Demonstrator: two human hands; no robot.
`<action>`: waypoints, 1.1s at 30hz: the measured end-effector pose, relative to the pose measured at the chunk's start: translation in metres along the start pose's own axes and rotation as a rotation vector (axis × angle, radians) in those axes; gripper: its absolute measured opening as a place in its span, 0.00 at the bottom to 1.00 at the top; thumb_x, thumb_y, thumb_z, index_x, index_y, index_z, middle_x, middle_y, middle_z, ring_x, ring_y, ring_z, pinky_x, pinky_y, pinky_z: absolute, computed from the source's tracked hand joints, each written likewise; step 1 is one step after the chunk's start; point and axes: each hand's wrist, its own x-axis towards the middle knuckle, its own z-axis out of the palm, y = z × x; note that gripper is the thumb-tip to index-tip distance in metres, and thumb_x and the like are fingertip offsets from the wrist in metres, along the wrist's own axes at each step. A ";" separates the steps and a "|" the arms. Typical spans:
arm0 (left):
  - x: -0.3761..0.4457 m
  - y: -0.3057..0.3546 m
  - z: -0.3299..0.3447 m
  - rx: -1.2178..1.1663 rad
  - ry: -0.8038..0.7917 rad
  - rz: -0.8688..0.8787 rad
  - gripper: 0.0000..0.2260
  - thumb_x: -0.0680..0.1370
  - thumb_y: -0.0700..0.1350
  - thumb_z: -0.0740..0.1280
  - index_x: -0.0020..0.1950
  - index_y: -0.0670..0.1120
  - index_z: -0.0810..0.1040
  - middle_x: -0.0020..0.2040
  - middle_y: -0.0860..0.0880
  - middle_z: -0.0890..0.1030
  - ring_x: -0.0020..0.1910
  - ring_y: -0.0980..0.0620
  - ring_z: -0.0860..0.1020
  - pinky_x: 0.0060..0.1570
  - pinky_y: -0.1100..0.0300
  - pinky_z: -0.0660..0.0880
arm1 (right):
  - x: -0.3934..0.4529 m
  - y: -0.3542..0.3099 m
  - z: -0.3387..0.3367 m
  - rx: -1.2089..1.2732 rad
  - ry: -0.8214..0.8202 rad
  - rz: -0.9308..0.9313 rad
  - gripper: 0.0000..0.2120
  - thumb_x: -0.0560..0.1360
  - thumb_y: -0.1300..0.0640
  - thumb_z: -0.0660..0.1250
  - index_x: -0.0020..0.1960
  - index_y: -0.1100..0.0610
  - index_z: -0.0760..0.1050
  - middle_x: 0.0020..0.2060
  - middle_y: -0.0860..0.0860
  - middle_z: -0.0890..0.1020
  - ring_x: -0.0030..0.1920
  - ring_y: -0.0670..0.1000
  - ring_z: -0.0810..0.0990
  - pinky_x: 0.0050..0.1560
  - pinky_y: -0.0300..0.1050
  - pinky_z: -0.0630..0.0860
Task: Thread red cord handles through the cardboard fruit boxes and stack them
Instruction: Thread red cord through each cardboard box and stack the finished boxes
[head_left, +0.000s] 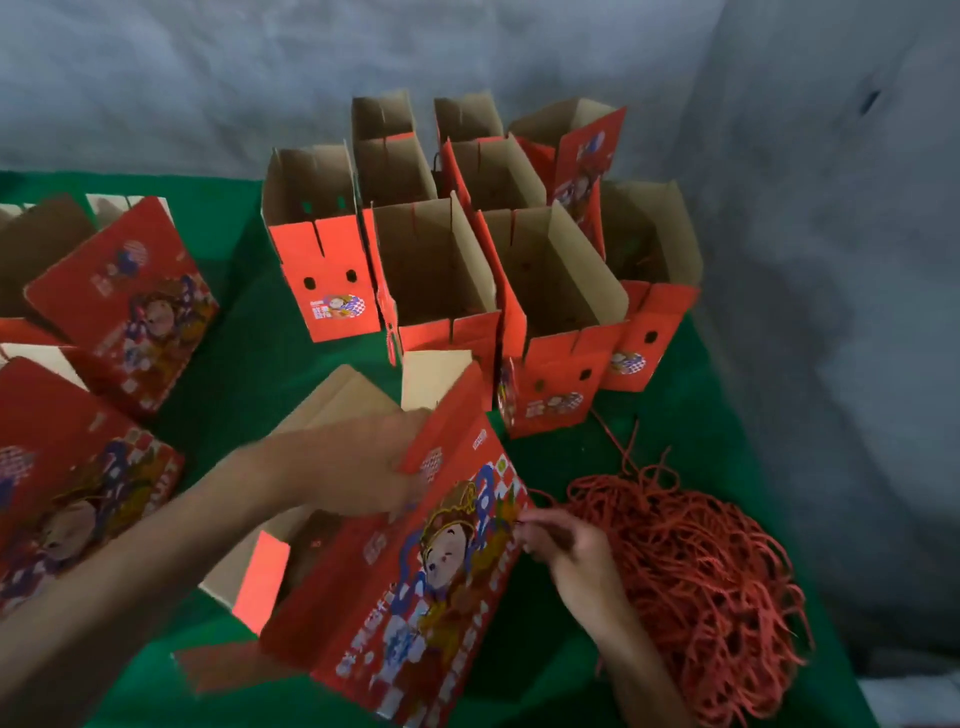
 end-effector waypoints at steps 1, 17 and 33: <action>0.003 0.001 -0.002 -0.126 -0.044 0.000 0.21 0.73 0.54 0.64 0.66 0.58 0.70 0.59 0.59 0.81 0.58 0.59 0.80 0.62 0.53 0.76 | -0.003 -0.005 0.004 0.032 -0.018 -0.009 0.05 0.76 0.59 0.76 0.52 0.55 0.86 0.48 0.49 0.88 0.50 0.49 0.87 0.49 0.37 0.80; 0.042 0.016 0.046 -1.267 -0.108 -0.212 0.31 0.77 0.71 0.56 0.58 0.50 0.85 0.60 0.42 0.84 0.58 0.43 0.84 0.51 0.51 0.83 | -0.015 -0.042 0.009 -0.339 -0.031 -0.211 0.06 0.83 0.47 0.67 0.55 0.47 0.80 0.43 0.41 0.83 0.44 0.41 0.81 0.42 0.33 0.74; 0.056 0.003 0.100 -0.700 0.225 -0.090 0.14 0.83 0.42 0.64 0.55 0.59 0.86 0.51 0.55 0.87 0.51 0.55 0.85 0.58 0.49 0.80 | -0.021 -0.037 0.034 -0.614 0.214 -0.618 0.07 0.75 0.59 0.74 0.53 0.55 0.83 0.46 0.52 0.84 0.46 0.55 0.80 0.45 0.48 0.76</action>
